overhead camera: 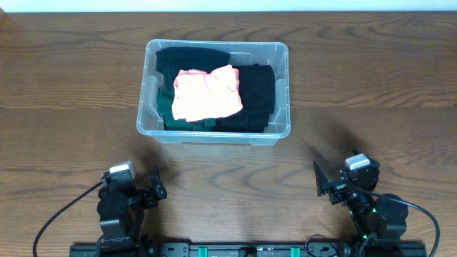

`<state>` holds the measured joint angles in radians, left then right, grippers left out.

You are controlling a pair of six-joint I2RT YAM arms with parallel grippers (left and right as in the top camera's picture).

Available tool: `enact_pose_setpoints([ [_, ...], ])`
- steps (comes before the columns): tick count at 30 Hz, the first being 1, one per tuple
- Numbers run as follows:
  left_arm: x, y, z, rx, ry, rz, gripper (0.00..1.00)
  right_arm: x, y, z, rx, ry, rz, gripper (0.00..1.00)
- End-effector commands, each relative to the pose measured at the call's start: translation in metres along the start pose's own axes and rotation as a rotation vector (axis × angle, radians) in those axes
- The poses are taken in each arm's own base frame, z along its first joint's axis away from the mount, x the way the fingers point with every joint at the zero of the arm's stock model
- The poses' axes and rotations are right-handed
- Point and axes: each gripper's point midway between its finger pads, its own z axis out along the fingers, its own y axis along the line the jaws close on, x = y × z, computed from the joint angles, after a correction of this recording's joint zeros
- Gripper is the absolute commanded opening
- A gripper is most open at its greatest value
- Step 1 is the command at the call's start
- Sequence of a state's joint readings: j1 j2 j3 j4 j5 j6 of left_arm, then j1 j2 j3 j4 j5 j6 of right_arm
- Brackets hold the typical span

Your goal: Pack container

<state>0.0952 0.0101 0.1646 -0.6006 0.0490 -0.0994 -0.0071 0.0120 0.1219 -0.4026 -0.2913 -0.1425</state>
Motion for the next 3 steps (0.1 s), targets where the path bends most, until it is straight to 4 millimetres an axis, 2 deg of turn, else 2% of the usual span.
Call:
enact_pose_setpoints([
  [1, 0.0020, 0.0008, 0.0018, -0.004, -0.001, 0.015, 0.98, 0.0002, 0.0020, 0.0002, -0.007, -0.003, 0.003, 0.99],
  [3, 0.0021, 0.0008, 0.0018, -0.004, -0.001, 0.015, 0.98, 0.0002, 0.0020, 0.0002, -0.007, -0.003, 0.003, 0.99],
])
